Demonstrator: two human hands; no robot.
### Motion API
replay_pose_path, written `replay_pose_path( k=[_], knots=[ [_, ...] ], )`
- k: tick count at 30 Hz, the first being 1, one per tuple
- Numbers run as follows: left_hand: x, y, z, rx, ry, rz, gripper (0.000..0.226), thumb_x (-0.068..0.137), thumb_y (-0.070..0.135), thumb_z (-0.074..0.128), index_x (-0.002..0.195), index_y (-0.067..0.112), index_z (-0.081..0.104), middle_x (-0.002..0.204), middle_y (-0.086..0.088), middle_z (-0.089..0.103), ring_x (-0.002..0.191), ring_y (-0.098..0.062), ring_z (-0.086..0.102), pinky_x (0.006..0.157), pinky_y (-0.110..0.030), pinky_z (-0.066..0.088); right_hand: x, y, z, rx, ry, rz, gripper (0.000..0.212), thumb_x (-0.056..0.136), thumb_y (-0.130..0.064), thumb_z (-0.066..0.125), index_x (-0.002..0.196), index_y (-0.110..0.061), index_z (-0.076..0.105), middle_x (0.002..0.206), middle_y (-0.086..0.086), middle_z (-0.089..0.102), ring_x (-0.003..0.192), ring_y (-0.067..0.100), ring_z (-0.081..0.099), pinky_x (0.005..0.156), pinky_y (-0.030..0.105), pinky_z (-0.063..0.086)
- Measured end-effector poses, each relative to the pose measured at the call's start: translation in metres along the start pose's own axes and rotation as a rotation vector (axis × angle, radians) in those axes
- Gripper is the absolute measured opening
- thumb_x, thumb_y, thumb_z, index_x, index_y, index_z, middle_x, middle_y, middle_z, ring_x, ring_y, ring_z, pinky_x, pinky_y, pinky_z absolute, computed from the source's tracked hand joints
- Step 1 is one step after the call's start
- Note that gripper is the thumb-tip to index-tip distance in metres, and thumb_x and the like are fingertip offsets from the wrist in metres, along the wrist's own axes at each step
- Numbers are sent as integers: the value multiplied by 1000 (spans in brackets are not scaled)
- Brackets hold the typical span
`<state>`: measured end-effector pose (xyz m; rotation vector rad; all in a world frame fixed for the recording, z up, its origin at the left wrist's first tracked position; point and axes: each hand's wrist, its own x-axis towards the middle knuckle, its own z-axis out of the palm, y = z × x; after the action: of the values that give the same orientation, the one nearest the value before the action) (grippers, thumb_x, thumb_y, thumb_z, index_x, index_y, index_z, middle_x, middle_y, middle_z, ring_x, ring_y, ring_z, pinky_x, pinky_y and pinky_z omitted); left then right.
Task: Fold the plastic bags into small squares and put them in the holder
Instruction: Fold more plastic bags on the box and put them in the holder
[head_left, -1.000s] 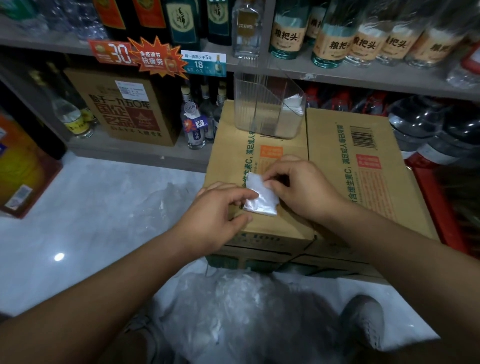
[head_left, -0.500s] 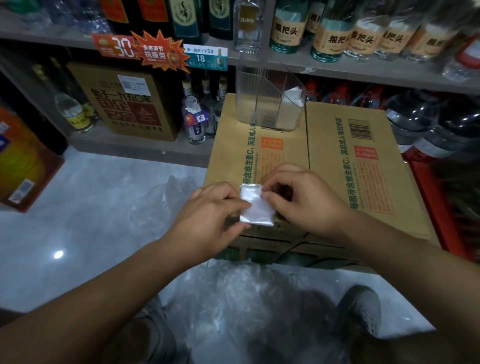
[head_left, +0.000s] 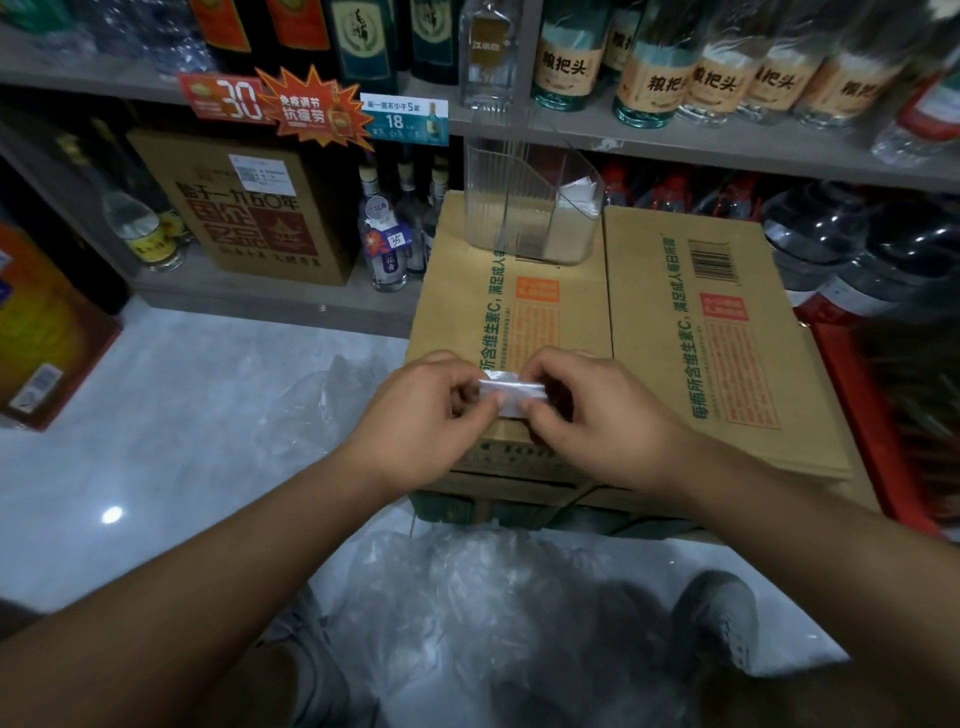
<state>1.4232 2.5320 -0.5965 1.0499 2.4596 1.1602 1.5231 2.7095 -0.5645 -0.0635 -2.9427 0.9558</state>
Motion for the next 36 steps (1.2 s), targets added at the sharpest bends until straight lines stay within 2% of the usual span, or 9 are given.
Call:
replay_pose_path(
  k=[3,6,13,20,25,28,31,33,36],
  knots=[
    [8,6,1,76,6,-68,24,93,37,65,76,20,60,72,6,57,67,-14,55,65,-38,50,8,3,4,115,57,120,3,98,-26,58,96,-28,58,82,-8,66,71,5,58,64,28,48],
    [12,9,3,128,14,-104,12,92,37,64,91,27,57,76,10,62,71,-12,59,69,-38,52,15,7,8,139,101,180,9,96,-21,60,88,-27,60,82,-9,64,72,6,58,64,25,47],
    [15,12,3,192,58,-124,22,94,44,63,106,33,49,76,15,62,75,-10,61,73,-38,54,27,14,11,88,134,202,12,89,-16,68,90,-27,63,93,-12,51,77,-2,51,70,5,36],
    [8,12,-8,191,-117,19,30,87,38,74,114,34,61,94,17,55,81,-6,56,79,-37,52,25,16,8,128,85,166,21,86,-5,67,90,-26,65,85,-11,64,67,-3,53,61,13,40],
    [-4,9,-13,253,-121,110,33,90,30,73,123,29,68,106,9,60,92,-13,59,84,-37,52,14,11,8,43,37,90,17,89,-7,65,90,-24,69,90,-12,60,80,1,56,72,22,46],
    [-17,6,-10,363,-124,203,33,92,36,69,123,28,69,106,6,62,98,-20,60,85,-37,49,-2,10,10,1,16,-7,12,90,-19,64,100,-21,71,98,-7,60,91,8,57,83,28,49],
    [-26,0,-7,477,-78,256,31,91,37,61,119,28,70,97,6,61,89,-22,62,77,-34,44,-18,11,12,-43,-46,-117,37,81,-42,73,110,-20,69,107,-8,59,101,11,53,88,27,46],
    [-30,-2,-4,497,-31,280,31,88,37,60,114,26,72,92,5,61,81,-22,62,72,-32,40,-22,14,18,-134,-17,-168,39,76,-32,81,110,-18,68,109,-3,60,103,19,52,89,35,48],
    [-31,-1,-3,482,-10,299,31,90,38,56,115,27,71,93,6,62,82,-21,62,74,-32,43,-25,12,23,-146,87,-210,24,81,-12,74,104,-16,69,101,-1,63,95,23,56,81,43,51]
  ],
)
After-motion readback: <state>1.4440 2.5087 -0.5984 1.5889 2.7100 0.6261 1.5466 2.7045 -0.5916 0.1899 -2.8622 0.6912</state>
